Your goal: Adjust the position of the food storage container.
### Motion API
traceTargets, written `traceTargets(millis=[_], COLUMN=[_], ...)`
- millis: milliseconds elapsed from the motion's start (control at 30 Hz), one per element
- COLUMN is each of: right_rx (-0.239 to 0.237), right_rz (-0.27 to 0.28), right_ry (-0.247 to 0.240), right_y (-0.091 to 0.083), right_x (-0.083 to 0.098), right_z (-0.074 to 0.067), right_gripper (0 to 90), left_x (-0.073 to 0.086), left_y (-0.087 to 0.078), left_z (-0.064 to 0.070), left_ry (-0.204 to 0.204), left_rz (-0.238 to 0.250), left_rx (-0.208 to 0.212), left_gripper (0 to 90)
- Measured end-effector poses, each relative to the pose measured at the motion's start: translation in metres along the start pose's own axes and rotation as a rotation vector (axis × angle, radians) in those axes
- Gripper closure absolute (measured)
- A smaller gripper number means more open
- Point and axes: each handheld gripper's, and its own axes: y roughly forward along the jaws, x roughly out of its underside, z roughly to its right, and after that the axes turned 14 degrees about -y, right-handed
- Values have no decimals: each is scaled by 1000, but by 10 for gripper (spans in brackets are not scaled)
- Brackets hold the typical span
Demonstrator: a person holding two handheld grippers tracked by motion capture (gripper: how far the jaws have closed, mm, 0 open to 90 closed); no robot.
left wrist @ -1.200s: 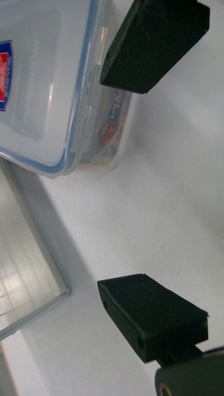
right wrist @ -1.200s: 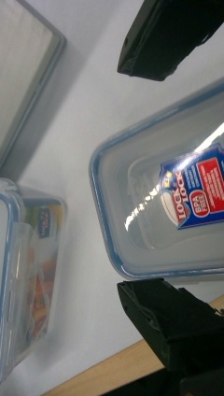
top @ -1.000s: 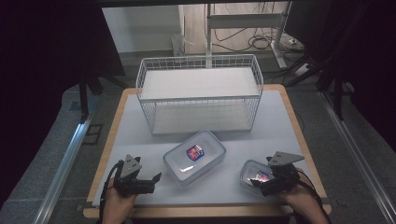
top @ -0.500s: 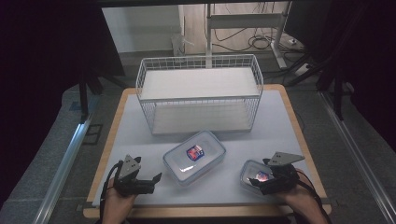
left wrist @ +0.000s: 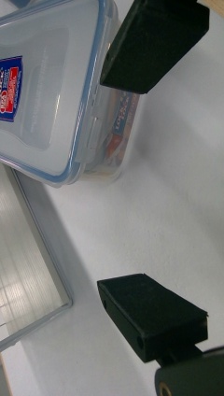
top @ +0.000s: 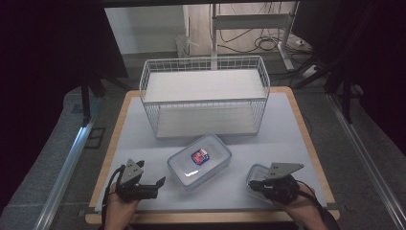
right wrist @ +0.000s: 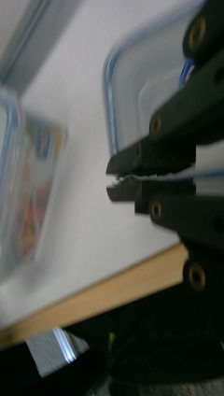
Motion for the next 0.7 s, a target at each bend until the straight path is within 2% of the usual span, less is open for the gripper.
traceTargets(millis=[67,100,300,567,700], right_rx=[-10,-30,-32,-41,-21], right_rz=[-10,-48,-115,-92,-91], right_ry=[-7,-25,-39,7,15], right_y=[2,10,20,14,13], right_x=[-1,-4,-2,4,6], right_z=[-2,-8,-12,-2,1], right_gripper=[891,892,893,893,894], left_x=[0,0,1,2,2], left_y=[0,0,2,5,5], left_z=[0,1,2,4,4], left_ry=[1,3,16,42,43], left_rz=[0,-1,-18,-36,-37], left_rx=[1,4,4,-3,-4], left_gripper=[51,51,52,54,55])
